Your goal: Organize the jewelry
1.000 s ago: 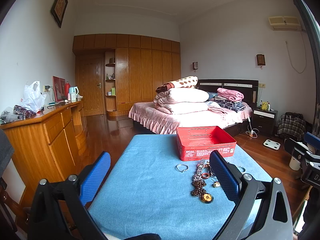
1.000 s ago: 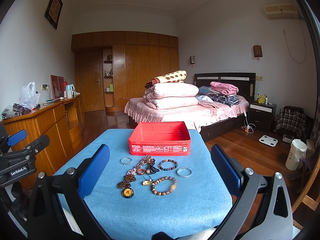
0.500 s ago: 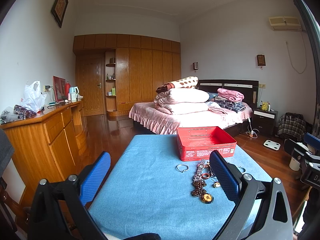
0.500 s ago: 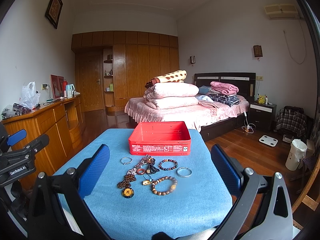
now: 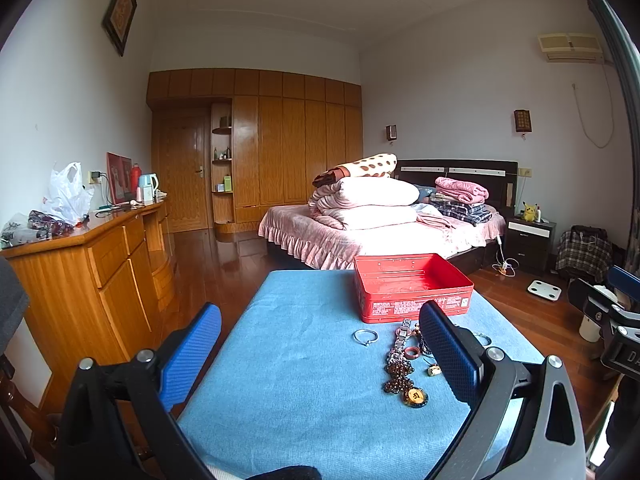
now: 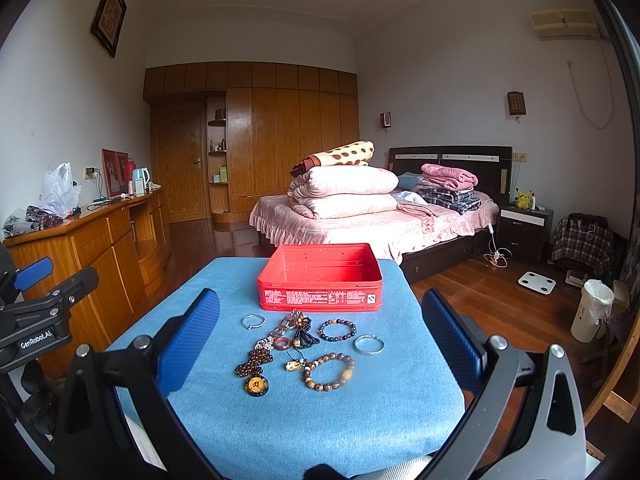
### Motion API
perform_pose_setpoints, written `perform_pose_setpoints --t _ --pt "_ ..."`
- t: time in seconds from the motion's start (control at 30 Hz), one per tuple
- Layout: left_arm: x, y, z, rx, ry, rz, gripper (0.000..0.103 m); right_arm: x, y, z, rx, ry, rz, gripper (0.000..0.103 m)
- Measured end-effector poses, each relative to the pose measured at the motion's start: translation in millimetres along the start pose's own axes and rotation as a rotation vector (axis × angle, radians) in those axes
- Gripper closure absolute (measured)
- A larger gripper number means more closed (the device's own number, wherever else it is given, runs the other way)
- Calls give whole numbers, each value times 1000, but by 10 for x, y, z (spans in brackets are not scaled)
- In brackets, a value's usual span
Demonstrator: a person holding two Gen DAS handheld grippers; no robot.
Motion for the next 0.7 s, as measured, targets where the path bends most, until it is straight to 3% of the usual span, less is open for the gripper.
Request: perform_pose_setpoints --t 0.7 --pt "84 -19 10 9 -2 0 6 5 10 -9 5 1 -1 5"
Point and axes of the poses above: each gripper's, at about its wrist camera, not at the fingertips, and z roughly against the way its jaws point, x to its left, y to its underside, the point moved 9 cm from there along -z, roughly the way its jaws point, and after that the axes turned 6 degrees about -x, right-handed, at the moved point
